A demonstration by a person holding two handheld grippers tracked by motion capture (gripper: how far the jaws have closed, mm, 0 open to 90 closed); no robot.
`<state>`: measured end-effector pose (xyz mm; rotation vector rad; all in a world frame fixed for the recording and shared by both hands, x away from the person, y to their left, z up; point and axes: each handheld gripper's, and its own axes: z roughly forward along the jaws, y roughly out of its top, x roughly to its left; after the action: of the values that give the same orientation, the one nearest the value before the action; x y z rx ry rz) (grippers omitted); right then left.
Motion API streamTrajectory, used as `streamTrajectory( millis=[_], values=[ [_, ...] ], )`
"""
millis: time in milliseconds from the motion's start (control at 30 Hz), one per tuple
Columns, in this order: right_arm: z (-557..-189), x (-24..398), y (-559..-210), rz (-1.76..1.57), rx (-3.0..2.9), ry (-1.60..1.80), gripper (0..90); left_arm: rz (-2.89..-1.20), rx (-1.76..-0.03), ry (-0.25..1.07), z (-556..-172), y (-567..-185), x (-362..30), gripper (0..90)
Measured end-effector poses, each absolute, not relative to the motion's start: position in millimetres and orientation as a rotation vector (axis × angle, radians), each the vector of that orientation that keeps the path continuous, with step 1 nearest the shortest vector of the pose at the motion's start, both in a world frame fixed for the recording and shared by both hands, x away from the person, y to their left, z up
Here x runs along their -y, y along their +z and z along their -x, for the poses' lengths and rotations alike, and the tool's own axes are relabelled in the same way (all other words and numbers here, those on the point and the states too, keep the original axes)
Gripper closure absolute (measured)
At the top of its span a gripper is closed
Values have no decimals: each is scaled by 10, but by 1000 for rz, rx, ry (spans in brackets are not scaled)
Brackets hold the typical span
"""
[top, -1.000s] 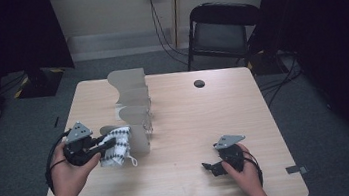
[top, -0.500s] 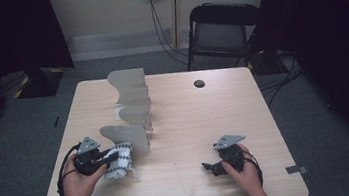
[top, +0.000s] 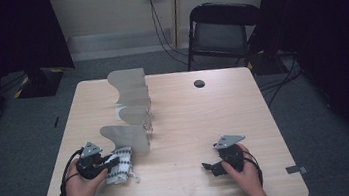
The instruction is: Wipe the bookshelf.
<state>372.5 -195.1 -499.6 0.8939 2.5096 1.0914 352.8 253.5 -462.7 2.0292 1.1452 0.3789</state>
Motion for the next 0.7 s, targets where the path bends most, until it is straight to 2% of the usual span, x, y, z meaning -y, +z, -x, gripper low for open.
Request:
streamTrajectory(
  millis=[233,700],
  values=[
    [-3726,1950,-4996,-894,-2509,1092,125,-2009,-1128,403,-3482,-4383,-2566,719],
    [-3726,1948,-4996,-896,-2507,1091,125,-1939,-1032,519,-3409,-3612,-2636,718]
  ],
)
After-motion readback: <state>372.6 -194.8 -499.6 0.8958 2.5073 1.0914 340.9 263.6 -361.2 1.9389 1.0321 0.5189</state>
